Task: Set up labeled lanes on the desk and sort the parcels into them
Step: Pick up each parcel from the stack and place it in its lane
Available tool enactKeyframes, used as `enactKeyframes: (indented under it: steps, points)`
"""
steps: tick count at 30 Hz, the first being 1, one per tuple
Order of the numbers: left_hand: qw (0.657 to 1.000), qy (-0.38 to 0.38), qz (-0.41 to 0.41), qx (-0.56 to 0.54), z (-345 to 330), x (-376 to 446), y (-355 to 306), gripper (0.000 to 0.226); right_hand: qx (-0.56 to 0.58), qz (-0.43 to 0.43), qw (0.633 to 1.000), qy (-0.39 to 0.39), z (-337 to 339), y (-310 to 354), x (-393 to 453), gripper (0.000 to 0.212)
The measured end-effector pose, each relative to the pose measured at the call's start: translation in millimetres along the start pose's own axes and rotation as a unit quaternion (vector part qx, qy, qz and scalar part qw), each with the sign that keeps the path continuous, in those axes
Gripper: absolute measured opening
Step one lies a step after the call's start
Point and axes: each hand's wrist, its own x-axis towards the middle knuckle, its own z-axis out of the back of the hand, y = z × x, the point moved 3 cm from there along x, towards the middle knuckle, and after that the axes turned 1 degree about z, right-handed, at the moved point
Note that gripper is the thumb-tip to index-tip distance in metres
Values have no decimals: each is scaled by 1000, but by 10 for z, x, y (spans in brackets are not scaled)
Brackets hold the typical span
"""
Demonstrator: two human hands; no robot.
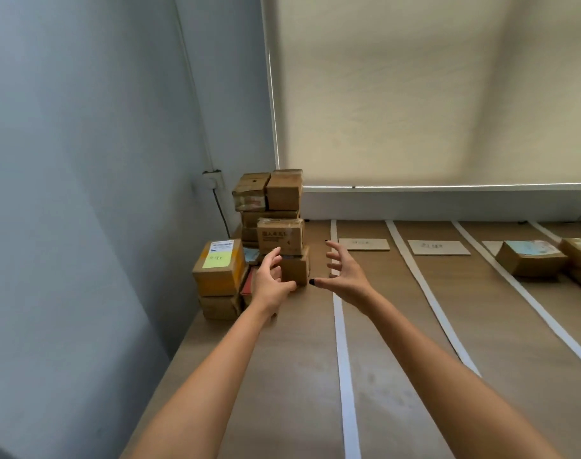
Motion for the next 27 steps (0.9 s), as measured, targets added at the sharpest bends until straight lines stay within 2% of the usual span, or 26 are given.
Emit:
enactKeyframes:
  steps: [4, 10, 19, 27]
  points:
    - [1000, 5, 21, 5, 606, 402, 244, 79, 29, -25, 999, 14, -650, 90, 345, 81]
    - [1000, 7, 26, 14, 1088, 767, 499, 78, 31, -53, 998, 16, -1324, 126, 716, 83]
    - [997, -23, 68, 5, 1581, 1139, 974, 79, 18, -99, 994, 30, -1876, 48, 1133, 84]
    - [990, -91, 102, 37, 1884, 1561, 1371, 62, 21, -142, 988, 50, -2263, -158, 1474, 76]
